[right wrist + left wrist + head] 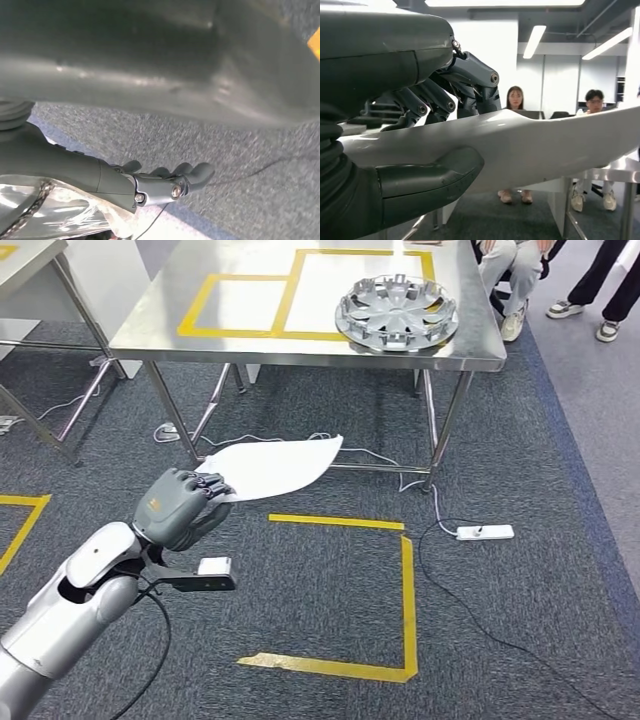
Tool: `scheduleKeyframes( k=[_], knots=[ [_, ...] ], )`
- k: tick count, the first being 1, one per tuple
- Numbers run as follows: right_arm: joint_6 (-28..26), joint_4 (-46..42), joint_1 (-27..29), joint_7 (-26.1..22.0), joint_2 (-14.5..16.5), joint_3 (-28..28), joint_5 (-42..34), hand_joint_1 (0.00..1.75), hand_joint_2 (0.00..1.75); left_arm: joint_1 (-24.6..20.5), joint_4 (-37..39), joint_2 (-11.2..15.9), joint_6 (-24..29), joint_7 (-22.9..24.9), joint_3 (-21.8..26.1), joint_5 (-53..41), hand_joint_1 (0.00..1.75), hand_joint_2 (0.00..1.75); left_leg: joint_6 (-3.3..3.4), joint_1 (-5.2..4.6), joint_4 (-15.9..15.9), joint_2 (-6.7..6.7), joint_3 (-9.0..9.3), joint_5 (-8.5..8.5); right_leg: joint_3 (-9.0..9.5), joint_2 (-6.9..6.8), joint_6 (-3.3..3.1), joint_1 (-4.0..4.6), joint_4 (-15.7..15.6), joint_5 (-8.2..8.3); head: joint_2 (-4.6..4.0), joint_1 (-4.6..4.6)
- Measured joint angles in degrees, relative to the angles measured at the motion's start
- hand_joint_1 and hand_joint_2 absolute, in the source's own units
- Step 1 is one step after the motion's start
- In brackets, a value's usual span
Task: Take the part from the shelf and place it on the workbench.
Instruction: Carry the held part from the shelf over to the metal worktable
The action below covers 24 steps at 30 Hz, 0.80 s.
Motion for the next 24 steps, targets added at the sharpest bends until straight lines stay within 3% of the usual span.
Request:
scheduleKeyframes(
  k=[2,12,24],
  knots=[
    [0.0,0.0,0.0,0.0,0.0,0.0,0.1,0.00,0.00,0.4,0.0,-0.1,0.2,-0.3,0.1,0.7,1.75,1.75,-1.02,-0.01,-0.2,-0.10,-0.05,-0.05,-0.03,-0.12,0.00,-0.11,-0.1,0.06,0.00,0.04],
    [0.0,0.0,0.0,0.1,0.0,-0.1,0.8,0.00,0.00,1.2,0.0,-0.4,-1.6,-3.6,0.2,5.0,1.75,1.75,-0.16,-0.16,-0.1,-0.11,-0.13,0.09,0.29,-0.11,0.78,-0.27,-0.9,0.56,0.00,0.03],
    [0.0,0.0,-0.1,0.8,0.0,-0.1,1.2,0.00,0.00,1.2,0.0,-0.1,-2.1,-3.1,0.5,2.9,1.75,1.75,-0.09,-0.19,-0.1,-0.11,-0.15,0.10,0.27,-0.11,0.81,-0.30,-0.9,0.58,0.00,0.02]
  ],
)
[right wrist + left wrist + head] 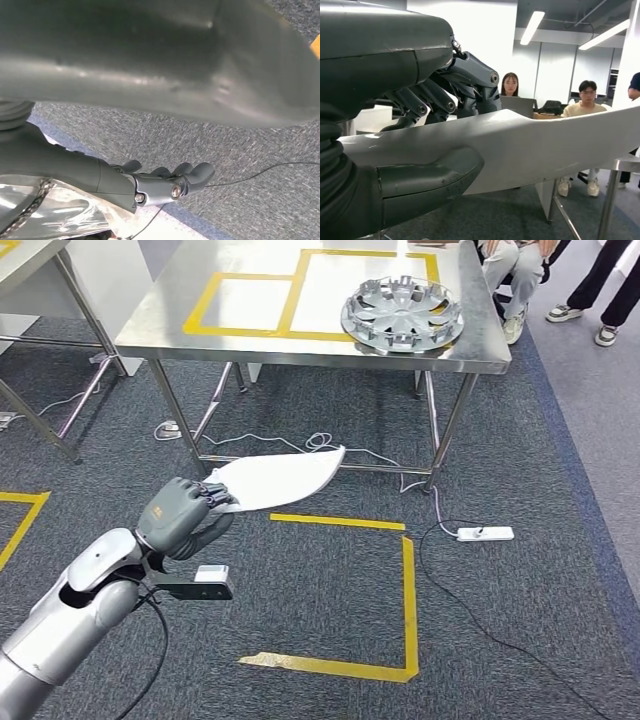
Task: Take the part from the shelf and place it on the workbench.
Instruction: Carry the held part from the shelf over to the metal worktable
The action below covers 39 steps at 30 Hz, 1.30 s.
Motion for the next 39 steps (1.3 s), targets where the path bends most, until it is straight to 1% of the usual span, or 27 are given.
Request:
scheduleKeyframes(
  k=[2,3,5,7,8,9,10,11,12,13,14,15,16,17,18,19,20,21,22,24,28,33,35,36,37,38,39],
  knots=[
    [0.0,0.0,0.0,0.1,0.0,0.0,0.2,0.00,0.00,0.0,0.0,0.2,0.0,0.1,0.0,-0.3,1.75,1.75,0.36,-0.10,0.2,0.00,-0.06,-0.14,0.00,-0.01,0.20,-0.12,-0.1,0.09,0.00,-0.02],
    [0.0,0.0,0.0,0.1,0.0,0.0,0.4,0.00,0.00,-0.1,0.0,0.3,0.0,0.1,0.1,-0.4,1.75,1.75,0.69,-0.18,0.3,0.00,-0.09,-0.22,0.01,-0.03,0.34,-0.20,-0.2,0.14,0.00,-0.03],
    [0.0,0.0,0.0,0.2,0.0,0.0,0.6,0.00,0.00,-0.1,0.0,0.5,0.1,0.2,0.2,-0.6,1.75,1.75,1.62,-0.29,-0.3,0.00,-0.07,-0.36,0.06,-0.07,0.86,-0.29,0.2,0.86,0.00,-0.05],
    [0.0,0.0,0.0,0.3,0.0,0.0,0.7,0.00,0.00,-0.1,0.0,0.6,0.2,0.3,0.4,-0.8,1.75,1.75,2.44,-0.10,-1.4,-0.01,0.78,-0.10,-0.24,-0.11,1.36,-0.28,1.1,1.17,0.00,0.00],
    [-0.1,0.0,-0.1,0.3,0.0,0.0,0.7,0.00,0.00,-0.2,0.0,0.6,0.2,0.3,0.4,-0.8,1.75,1.75,2.69,0.04,-1.8,0.00,1.30,0.04,-0.75,-0.10,1.44,-0.28,2.0,0.50,0.00,0.11],
    [-0.1,0.0,-0.1,0.3,0.0,0.0,0.7,0.00,0.00,-0.2,0.0,0.6,0.3,0.3,0.5,-0.7,1.75,1.75,2.76,0.16,-2.1,0.00,1.68,0.31,-1.72,-0.06,1.43,-0.30,3.9,-0.92,0.00,0.21],
    [-0.1,0.0,-0.2,0.3,0.0,0.0,0.7,0.00,0.00,-0.3,0.0,0.6,0.3,0.3,0.5,-0.7,1.75,1.75,2.72,0.21,-2.2,0.02,1.78,0.44,-3.19,-0.02,1.46,-0.35,7.0,-2.80,0.00,0.27],
    [-0.1,0.0,-0.2,0.3,0.0,0.0,0.7,0.00,0.00,-0.2,0.0,0.6,0.3,0.3,0.5,-0.7,1.75,1.75,2.71,0.23,-2.2,0.02,1.78,0.49,-5.03,0.00,1.68,-0.40,10.6,-4.68,0.00,0.32],
    [-0.1,0.0,-0.1,0.3,0.0,0.0,0.7,0.00,0.00,-0.1,0.0,0.6,0.4,0.3,0.5,-0.7,1.75,1.75,2.67,0.27,-2.1,0.01,1.78,0.51,-6.73,0.01,2.02,-0.49,13.7,-5.99,0.00,0.28],
    [-0.1,0.0,-0.1,0.3,0.0,0.0,0.7,0.00,0.00,0.0,0.0,0.5,0.4,0.3,0.5,-0.7,1.75,1.75,2.56,0.36,-2.1,-0.01,1.80,0.50,-7.72,0.00,2.37,-0.60,15.1,-6.31,0.00,0.27],
    [-0.1,0.0,0.0,0.3,0.0,0.0,0.7,0.00,0.00,0.1,0.0,0.5,0.4,0.3,0.5,-0.7,1.75,1.75,2.38,0.51,-2.0,-0.04,1.86,0.39,-7.61,-0.01,2.66,-0.76,14.3,-5.36,0.00,0.28],
    [-0.1,0.0,0.0,0.3,0.0,0.0,0.7,0.00,0.00,0.1,0.0,0.5,0.4,0.3,0.5,-0.7,1.75,1.75,2.07,0.72,-1.9,-0.08,1.97,0.20,-6.42,-0.03,2.91,-0.99,11.2,-3.34,0.00,0.28],
    [-0.1,0.0,0.0,0.3,0.0,0.0,0.7,0.00,0.00,0.1,0.0,0.5,0.4,0.3,0.5,-0.7,1.75,1.75,1.60,0.93,-1.7,-0.11,2.08,-0.09,-4.68,0.00,3.14,-1.24,7.2,-1.21,0.00,0.29],
    [-0.1,0.0,-0.1,0.2,0.0,0.0,0.7,0.00,0.00,0.1,0.0,0.4,0.4,0.3,0.5,-0.7,1.75,1.75,1.09,1.07,-1.3,-0.14,2.07,-0.40,-3.17,0.10,3.09,-1.32,3.6,-0.16,0.00,0.36],
    [-0.1,0.0,-0.1,0.2,0.0,0.0,0.7,0.00,0.00,0.1,0.0,0.4,0.3,0.4,0.5,-0.7,1.75,1.75,0.58,1.11,-1.0,-0.16,1.93,-0.70,-1.99,0.20,2.68,-1.33,1.2,0.38,0.00,0.40],
    [-0.1,0.1,-0.1,0.2,0.0,0.0,0.7,0.00,0.00,0.0,0.0,0.4,0.3,0.4,0.5,-0.7,1.75,1.75,0.19,1.07,-0.7,-0.17,1.77,-0.94,-1.50,0.31,2.02,-1.27,0.2,0.38,0.00,0.41],
    [-0.1,0.1,-0.1,0.2,0.0,-0.1,0.7,0.00,0.00,0.0,0.0,0.4,0.3,0.4,0.5,-0.7,1.75,1.75,0.14,1.00,-0.5,-0.19,1.61,-1.04,-1.45,0.35,1.36,-1.20,0.2,0.27,0.00,0.44],
    [-0.1,0.1,0.0,0.2,0.0,-0.1,0.7,0.00,0.00,0.0,0.0,0.5,0.3,0.4,0.5,-0.7,1.75,1.75,0.34,0.95,-0.5,-0.18,1.53,-1.07,-1.37,0.36,0.92,-1.25,0.3,0.80,0.00,0.34],
    [-0.1,0.1,0.1,0.2,0.0,-0.1,0.7,0.00,0.00,0.0,0.0,0.5,0.3,0.5,0.5,-0.7,1.75,1.75,0.68,0.90,-0.5,-0.18,1.57,-1.02,-1.47,0.42,0.82,-1.31,0.3,1.15,0.00,0.31],
    [-0.1,0.1,0.1,0.2,0.0,-0.1,0.7,0.00,0.00,-0.1,0.0,0.6,0.2,0.5,0.5,-0.6,1.75,1.75,1.29,0.83,-0.7,-0.18,1.65,-0.87,-1.52,0.60,0.70,-1.31,0.3,1.15,0.00,0.25],
    [-0.1,0.1,0.0,0.2,0.1,-0.2,0.7,0.00,0.00,-0.2,0.0,0.6,0.2,0.6,0.5,-0.6,1.75,1.75,1.32,0.83,-1.0,-0.13,1.92,-0.97,-1.49,0.72,0.32,-1.36,0.3,0.91,0.00,0.26],
    [-0.1,0.2,0.0,0.2,0.1,-0.2,0.7,0.00,0.00,-0.2,0.0,0.7,0.2,0.6,0.5,-0.6,1.75,1.75,1.31,0.66,-0.9,-0.12,1.76,-1.17,-1.42,0.67,0.39,-1.42,0.3,0.95,0.00,0.22],
    [-0.1,0.2,0.0,0.2,0.1,-0.2,0.7,0.00,0.00,-0.3,0.0,0.7,0.2,0.6,0.5,-0.6,1.75,1.75,1.37,0.57,-1.2,-0.10,1.85,-1.02,-1.17,0.63,0.72,-1.36,-0.1,1.15,0.00,0.22],
    [-0.1,0.2,0.0,0.2,0.1,-0.2,0.7,0.00,0.00,-0.3,0.0,0.7,0.2,0.6,0.5,-0.6,1.75,1.75,1.21,0.70,-1.9,-0.02,2.22,-0.66,-1.13,0.59,0.92,-1.32,-0.2,1.16,0.00,0.26],
    [-0.1,0.2,-0.1,0.2,0.0,-0.2,0.7,0.00,0.00,-0.3,0.0,0.7,0.3,0.6,0.5,-0.6,1.75,1.75,1.12,0.87,-2.7,0.04,2.67,-0.27,-1.37,0.54,1.13,-1.26,0.3,0.79,0.00,0.34],
    [-0.2,0.2,-0.1,0.2,0.0,-0.3,0.7,0.00,0.00,-0.4,0.0,0.7,0.3,0.6,0.5,-0.7,1.75,1.75,1.04,1.05,-3.5,0.09,3.09,0.12,-2.13,0.50,1.33,-1.20,1.7,-0.09,0.00,0.45],
    [-0.2,0.2,-0.1,0.2,0.0,-0.3,0.7,0.00,0.00,-0.4,0.0,0.6,0.3,0.6,0.5,-0.7,1.75,1.75,0.96,1.21,-3.9,0.14,3.39,0.36,-3.55,0.45,1.46,-1.22,4.5,-1.44,0.00,0.55]
  ],
)
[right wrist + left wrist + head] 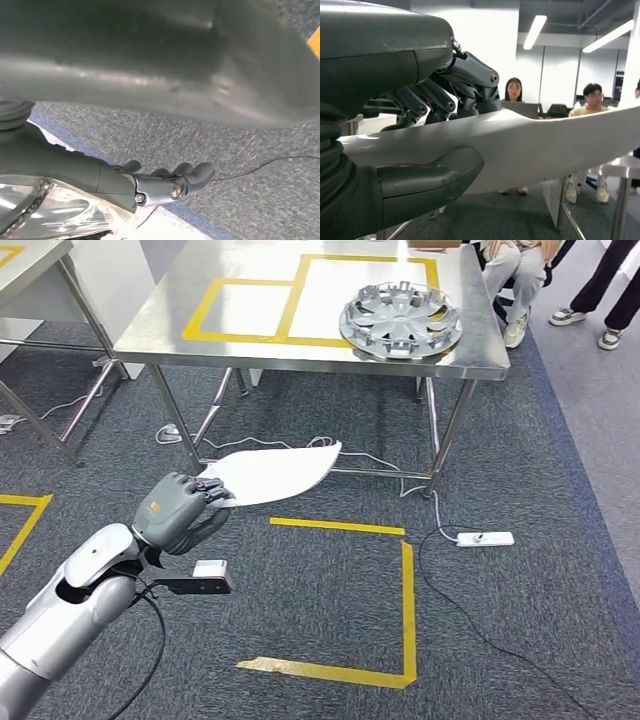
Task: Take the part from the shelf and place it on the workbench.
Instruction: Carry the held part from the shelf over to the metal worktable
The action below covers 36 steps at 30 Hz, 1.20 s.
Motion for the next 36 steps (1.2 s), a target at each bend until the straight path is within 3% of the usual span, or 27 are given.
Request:
scheduleKeyframes(
  k=[2,3,4,7,8,12,14,16,17,18,20,21,22,24,25,26,29,31,32,34,36],
  knots=[
    [0.0,0.0,0.1,0.0,0.0,-0.1,0.0,0.00,0.00,0.2,0.0,-0.1,0.0,0.1,0.0,0.0,1.75,1.75,0.13,-0.03,-0.1,-0.04,0.05,-0.05,-3.69,-0.02,0.38,-0.02,7.1,-2.73,0.00,0.07],
    [0.0,0.0,0.1,0.0,0.0,-0.1,0.0,0.00,0.00,0.3,0.0,-0.1,0.0,0.1,-0.1,0.0,1.75,1.75,0.10,-0.04,0.0,-0.06,0.08,-0.16,-4.98,-0.03,0.56,-0.04,9.3,-3.05,0.00,0.07],
    [0.0,0.0,0.2,0.0,-0.1,-0.1,0.0,0.00,0.00,0.4,0.0,-0.1,0.0,0.1,-0.1,-0.1,1.75,1.75,0.02,-0.02,0.1,-0.09,0.16,-0.34,-5.27,-0.07,0.71,-0.06,9.4,-2.32,0.00,0.07],
    [0.0,0.0,0.1,0.0,-0.1,-0.2,0.0,0.00,0.00,0.5,0.0,-0.2,0.0,0.2,-0.1,-0.1,1.75,1.75,-0.54,0.22,0.8,-0.18,0.60,-1.14,-1.32,-0.24,0.99,-0.21,1.0,2.95,0.00,0.08],
    [0.0,0.0,0.1,0.0,-0.1,-0.2,0.0,0.00,0.00,0.5,0.0,-0.2,0.0,0.2,-0.1,-0.1,1.75,1.75,-0.66,0.27,0.9,-0.19,0.69,-1.32,-0.30,-0.27,1.03,-0.24,-1.0,3.91,0.00,0.08],
    [0.0,0.0,0.1,0.0,-0.1,-0.2,0.0,0.00,0.00,0.5,0.0,-0.2,0.0,0.2,-0.1,-0.1,1.75,1.75,-0.72,0.29,1.0,-0.19,0.73,-1.43,0.23,-0.29,1.05,-0.26,-2.0,4.35,0.00,0.09],
    [0.0,0.0,0.1,0.0,-0.1,-0.2,0.0,0.00,0.00,0.5,0.0,-0.2,0.0,0.2,-0.1,-0.1,1.75,1.75,-0.99,0.21,1.2,-0.20,0.66,-1.72,1.05,-0.22,0.99,-0.18,-3.3,3.75,0.00,0.13],
    [0.0,0.0,0.1,0.0,-0.1,-0.2,0.0,0.00,0.00,0.4,0.0,-0.2,0.0,0.3,-0.1,-0.1,1.75,1.75,-1.70,0.06,2.2,-0.23,0.44,-2.62,2.13,-0.06,-0.28,-0.04,-4.3,2.62,0.00,0.06],
    [0.0,0.0,0.0,-0.1,-0.1,-0.2,0.0,0.00,0.00,0.4,0.0,-0.2,0.1,0.3,-0.1,-0.1,1.75,1.75,-2.14,0.03,5.3,-0.22,-1.05,-4.18,2.63,-0.04,-1.22,-0.02,-4.4,2.10,0.00,-0.06],
    [0.0,0.0,0.1,-0.1,-0.1,-0.2,0.0,0.00,0.00,0.3,0.0,-0.2,0.1,0.3,-0.1,-0.1,1.75,1.75,-2.53,0.07,9.7,-0.21,-3.22,-6.02,3.12,-0.03,-2.14,-0.02,-4.5,1.63,0.00,-0.21],
    [0.0,0.0,0.1,-0.1,-0.1,-0.2,0.0,0.00,0.00,0.5,0.1,-0.2,0.1,0.3,0.0,-0.1,1.75,1.75,-2.86,0.14,18.7,-0.17,-8.51,-8.64,4.07,-0.06,-2.78,0.00,-4.5,0.70,0.00,-0.39],
    [0.0,0.0,0.2,-0.1,-0.1,-0.2,0.0,0.00,0.00,0.6,0.1,-0.2,0.1,0.3,0.0,-0.1,1.75,1.75,-2.76,0.14,19.6,-0.17,-9.63,-7.77,4.55,-0.03,-2.73,0.04,-4.5,0.32,0.00,-0.40],
    [0.0,0.0,0.2,-0.1,-0.1,-0.2,0.0,0.00,0.00,0.7,0.1,-0.2,0.1,0.3,0.0,-0.1,1.75,1.75,-2.55,0.13,18.2,-0.17,-9.64,-5.70,5.17,0.02,-2.63,0.07,-4.5,-0.09,0.00,-0.40],
    [0.0,0.0,0.2,-0.1,-0.1,-0.2,0.0,0.00,0.00,0.6,0.1,-0.2,0.1,0.3,0.0,-0.1,1.75,1.75,-1.86,-0.01,11.3,-0.13,-7.44,-0.32,6.33,0.07,-2.28,0.08,-4.6,-1.01,0.00,-0.38],
    [0.0,0.0,0.1,-0.2,-0.1,-0.2,0.0,0.00,0.00,0.6,0.1,-0.1,0.1,0.3,0.0,-0.1,1.75,1.75,-1.45,-0.21,8.1,-0.10,-6.21,1.31,6.87,0.11,-1.97,0.12,-4.7,-1.42,0.00,-0.36],
    [0.0,0.0,0.1,-0.2,-0.1,-0.2,0.0,0.00,0.00,0.5,0.1,-0.1,0.1,0.3,0.0,-0.2,1.75,1.75,-1.10,-0.41,5.8,-0.05,-5.30,1.80,7.18,0.08,-1.61,0.17,-4.8,-1.73,0.00,-0.36],
    [0.0,0.0,0.1,-0.2,0.0,-0.2,0.0,0.00,0.00,0.4,0.1,0.0,0.1,0.4,0.1,-0.2,1.75,1.75,-0.42,-0.56,3.5,-0.20,-4.26,0.70,7.73,-0.23,-0.24,0.29,-4.9,-1.74,0.01,-0.44],
    [0.0,0.0,0.0,-0.2,0.0,-0.2,0.0,0.00,0.00,0.3,0.1,0.0,0.1,0.4,0.1,-0.2,1.75,1.75,0.17,-0.35,3.0,-0.34,-3.36,0.40,6.75,-0.41,0.29,0.28,-2.8,-2.30,0.01,-0.31],
    [0.0,0.0,-0.1,-0.2,0.0,-0.2,0.0,0.00,0.00,0.2,0.1,0.0,0.2,0.4,0.1,-0.3,1.75,1.75,0.47,-0.31,2.9,-0.37,-2.88,0.22,5.16,-0.43,0.34,0.29,-0.1,-3.14,0.01,-0.25],
    [0.0,0.0,-0.2,-0.3,0.0,-0.2,0.1,0.00,0.00,0.1,0.2,0.0,0.2,0.6,0.1,-0.8,1.75,1.75,0.93,-0.48,2.8,-0.37,-2.34,-0.34,0.32,-0.42,0.29,0.39,7.2,-5.43,0.01,-0.15],
    [0.0,0.0,0.0,-0.2,0.0,-0.2,0.1,0.00,0.00,0.2,0.2,0.0,0.2,0.8,0.1,-1.3,1.75,1.75,1.04,-0.70,2.9,-0.44,-1.64,-1.06,-3.63,-0.42,0.32,0.51,10.9,-6.18,0.00,-0.16]
  ],
)
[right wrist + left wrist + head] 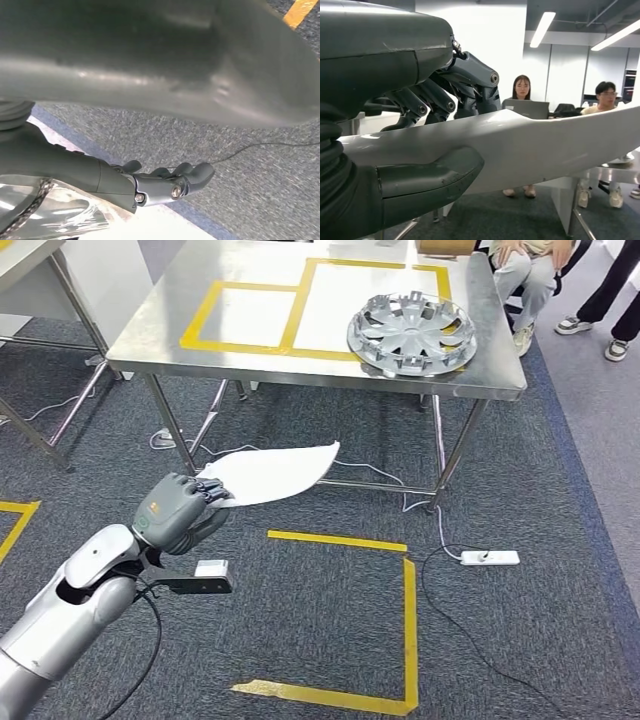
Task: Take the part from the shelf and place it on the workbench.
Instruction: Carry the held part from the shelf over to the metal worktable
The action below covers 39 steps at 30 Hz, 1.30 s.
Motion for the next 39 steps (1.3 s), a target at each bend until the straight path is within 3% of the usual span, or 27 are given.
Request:
scheduleKeyframes(
  k=[1,2,3,5,7,10,11,14,15,16,19,21,24,26,29,30,31,32,34,36,39],
  knots=[
    [0.0,0.0,0.1,0.0,0.0,0.0,0.0,0.00,0.00,0.1,0.0,0.0,0.0,0.1,0.0,-0.1,1.75,1.75,-0.01,-0.10,0.0,-0.04,0.58,-0.45,-0.53,0.00,-0.06,0.05,-1.0,1.20,0.00,0.00],
    [0.0,0.0,0.2,0.0,0.0,0.0,0.0,0.00,0.00,0.1,0.1,0.0,0.0,0.1,0.0,-0.1,1.75,1.75,-0.05,-0.19,0.0,-0.06,1.33,-0.98,0.00,0.00,-0.24,0.14,-4.0,3.56,0.00,-0.01],
    [0.0,0.0,0.2,0.0,0.0,0.0,0.0,0.00,0.00,0.1,0.1,0.0,0.0,0.1,0.0,-0.1,1.75,1.75,-0.14,-0.25,0.0,-0.06,2.04,-1.55,1.18,0.00,-0.56,0.28,-8.1,6.56,0.00,-0.01],
    [0.0,0.0,0.1,0.1,-0.1,0.0,0.0,0.00,0.00,0.0,0.2,0.0,0.1,0.2,0.0,-0.1,1.75,1.75,-0.56,-0.37,-0.1,-0.07,3.10,-2.57,3.30,-0.08,-1.30,0.66,-14.0,9.38,0.01,-0.04],
    [0.0,0.0,0.1,0.1,-0.1,-0.1,0.0,0.00,0.00,0.0,0.2,0.0,0.2,0.2,0.0,-0.2,1.75,1.75,-1.24,-0.43,-0.3,-0.10,3.69,-3.04,4.28,-0.11,-2.00,0.90,-15.5,8.99,0.02,-0.08],
    [0.0,0.0,0.2,0.1,0.0,-0.1,0.0,0.00,0.00,-0.1,0.2,0.1,0.3,0.3,0.1,-0.2,1.75,1.75,-2.17,-0.42,1.4,-0.09,4.00,-3.29,6.19,-0.06,-2.93,0.43,-16.4,9.43,0.02,-0.24],
    [0.0,0.0,0.1,0.1,0.0,-0.1,0.0,0.00,0.00,-0.1,0.2,0.2,0.3,0.3,0.1,-0.2,1.75,1.75,-2.51,-0.32,3.7,-0.06,2.93,-3.93,6.84,-0.04,-3.10,0.25,-16.5,9.31,0.01,-0.34],
    [0.0,0.0,0.1,0.1,0.1,-0.2,0.0,0.00,0.00,0.0,0.2,0.3,0.4,0.3,0.1,-0.2,1.75,1.75,-3.50,0.30,13.7,0.06,-3.68,-7.81,8.29,0.00,-3.21,0.05,-16.6,8.07,0.00,-0.50],
    [0.0,0.0,0.2,0.1,0.1,-0.2,0.0,0.00,0.00,0.2,0.3,0.3,0.4,0.4,0.1,-0.2,1.75,1.75,-3.71,0.51,15.2,0.08,-5.32,-8.49,8.82,0.03,-3.14,-0.01,-16.7,7.61,0.00,-0.50],
    [0.0,0.0,0.2,0.1,0.1,-0.2,0.0,0.00,0.00,0.3,0.3,0.3,0.4,0.4,0.1,-0.2,1.75,1.75,-3.85,0.67,14.8,0.11,-6.07,-7.89,9.40,0.04,-3.03,-0.10,-16.7,7.14,0.00,-0.50],
    [0.0,0.0,0.2,0.1,0.1,-0.2,0.0,0.00,0.00,0.4,0.3,0.4,0.4,0.4,0.1,-0.2,1.75,1.75,-3.87,0.83,5.2,0.37,-4.24,-0.42,11.27,0.11,-2.27,-0.42,-16.6,5.74,0.00,-0.49],
    [0.0,0.1,0.2,0.1,0.1,-0.3,0.0,0.00,0.00,0.4,0.4,0.4,0.3,0.4,0.1,-0.2,1.75,1.75,-3.35,0.62,1.1,0.59,-3.17,1.12,11.75,0.14,-1.36,-0.45,-16.8,4.90,0.00,-0.50],
    [0.0,0.1,0.2,0.1,0.1,-0.3,0.0,0.00,0.00,0.5,0.4,0.5,0.4,0.4,0.1,-0.2,1.75,1.75,-1.78,0.49,0.3,0.40,-2.27,1.40,12.20,-0.01,0.07,-0.43,-16.3,4.67,0.01,-0.37],
    [0.0,0.0,0.0,0.0,0.1,-0.3,0.0,0.00,0.00,0.2,0.4,0.5,0.4,0.4,0.1,-0.2,1.75,1.75,-0.86,0.54,0.1,0.33,-1.30,1.48,10.63,-0.07,0.45,-0.48,-12.8,4.13,0.01,-0.19],
    [0.0,0.0,-0.1,0.0,0.2,-0.4,0.0,0.00,0.00,0.2,0.4,0.4,0.4,0.4,0.1,-0.2,1.75,1.75,-0.08,0.20,0.0,0.21,-0.52,0.50,3.17,-0.06,0.42,-0.23,-2.3,0.55,0.01,-0.08],
    [0.0,0.1,0.1,0.1,0.2,-0.4,0.0,0.00,0.00,0.3,0.4,0.4,0.4,0.4,0.1,-0.2,1.75,1.75,0.04,0.03,0.0,0.12,-0.14,0.04,1.02,-0.06,0.23,-0.03,-0.3,-0.43,0.01,-0.09],
    [0.0,0.1,0.2,0.1,0.2,-0.5,0.0,0.00,0.00,0.3,0.4,0.4,0.4,0.4,0.1,-0.2,1.75,1.75,0.12,-0.16,0.0,0.02,0.42,-0.47,-0.27,-0.06,-0.06,0.22,-0.2,-0.43,0.00,-0.07],
    [0.0,0.1,0.3,0.1,0.2,-0.5,0.0,0.00,0.00,0.4,0.4,0.4,0.4,0.4,0.1,-0.2,1.75,1.75,0.17,-0.37,0.0,-0.04,1.16,-1.05,-0.55,-0.05,-0.58,0.50,-2.0,0.82,0.01,-0.08],
    [0.0,0.1,0.4,0.1,0.1,-0.5,0.0,0.00,0.00,0.4,0.5,0.3,0.4,0.4,0.1,-0.2,1.75,1.75,0.21,-0.76,0.0,-0.07,2.80,-2.35,0.72,0.04,-2.08,1.36,-9.2,6.68,0.02,-0.07],
    [0.0,0.1,0.4,0.0,0.1,-0.5,0.0,0.00,0.00,0.4,0.5,0.2,0.4,0.5,0.0,-0.2,1.75,1.75,-0.05,-1.04,-0.2,-0.19,3.78,-3.49,2.17,0.13,-3.22,2.07,-14.5,10.45,0.01,-0.16],
    [0.0,0.1,0.4,0.0,0.1,-0.5,0.0,0.00,0.00,0.4,0.6,0.2,0.4,0.5,0.1,-0.2,1.75,1.75,-0.77,-1.18,0.5,-0.26,4.22,-3.64,3.81,0.08,-3.85,2.01,-16.0,10.70,0.01,-0.22]
  ],
)
